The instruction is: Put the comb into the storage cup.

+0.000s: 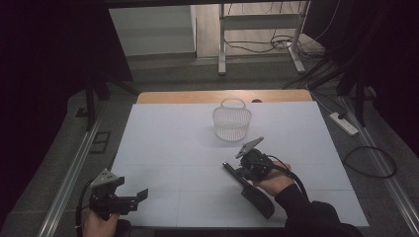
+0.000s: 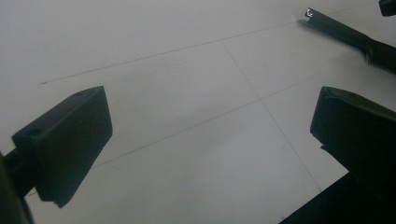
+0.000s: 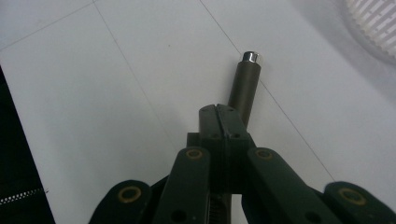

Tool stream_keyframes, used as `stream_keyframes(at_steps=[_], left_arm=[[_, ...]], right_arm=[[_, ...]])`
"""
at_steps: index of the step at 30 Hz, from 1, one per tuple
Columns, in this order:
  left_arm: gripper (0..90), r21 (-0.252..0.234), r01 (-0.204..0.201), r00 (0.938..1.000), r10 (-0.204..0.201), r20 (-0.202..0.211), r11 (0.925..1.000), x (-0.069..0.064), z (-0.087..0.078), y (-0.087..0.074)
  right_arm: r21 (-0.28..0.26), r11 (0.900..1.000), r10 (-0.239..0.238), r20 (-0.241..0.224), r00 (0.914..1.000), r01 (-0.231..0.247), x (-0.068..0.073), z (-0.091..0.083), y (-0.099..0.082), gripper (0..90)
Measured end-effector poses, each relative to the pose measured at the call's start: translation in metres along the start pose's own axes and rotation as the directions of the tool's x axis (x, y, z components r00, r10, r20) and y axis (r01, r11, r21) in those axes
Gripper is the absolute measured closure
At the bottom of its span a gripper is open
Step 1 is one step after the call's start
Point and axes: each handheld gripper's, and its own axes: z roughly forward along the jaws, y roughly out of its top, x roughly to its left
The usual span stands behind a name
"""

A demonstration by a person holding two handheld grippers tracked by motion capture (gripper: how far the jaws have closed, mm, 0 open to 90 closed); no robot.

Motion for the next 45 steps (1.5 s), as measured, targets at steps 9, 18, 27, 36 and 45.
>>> stream_keyframes(at_steps=[9,18,27,36,45], left_arm=[[0.0,0.000,0.005,1.0000,-0.005,0.000,1.0000,0.000,0.000,0.000],[0.0,-0.002,0.010,1.0000,-0.010,0.001,1.0000,0.001,0.000,0.000],[0.0,-0.003,0.011,0.9999,-0.011,0.003,0.9999,0.001,0.000,0.000],[0.0,-0.002,0.011,0.9999,-0.011,0.003,0.9999,0.001,0.000,0.000],[0.0,0.001,0.009,1.0000,-0.009,0.003,1.0000,0.001,0.000,0.000]], right_arm=[[0.002,1.0000,0.009,-0.002,1.0000,-0.009,-0.003,0.008,0.003,89.4],[0.021,0.9998,0.001,-0.019,0.9998,-0.001,-0.006,0.027,0.010,89.4],[0.033,0.9994,-0.012,-0.032,0.9994,0.013,-0.007,0.047,0.020,89.4],[0.063,0.9973,-0.036,-0.015,0.9992,0.037,-0.006,0.064,0.028,89.4],[0.080,0.9962,-0.034,-0.003,0.9994,0.034,-0.014,0.072,0.029,89.4]])
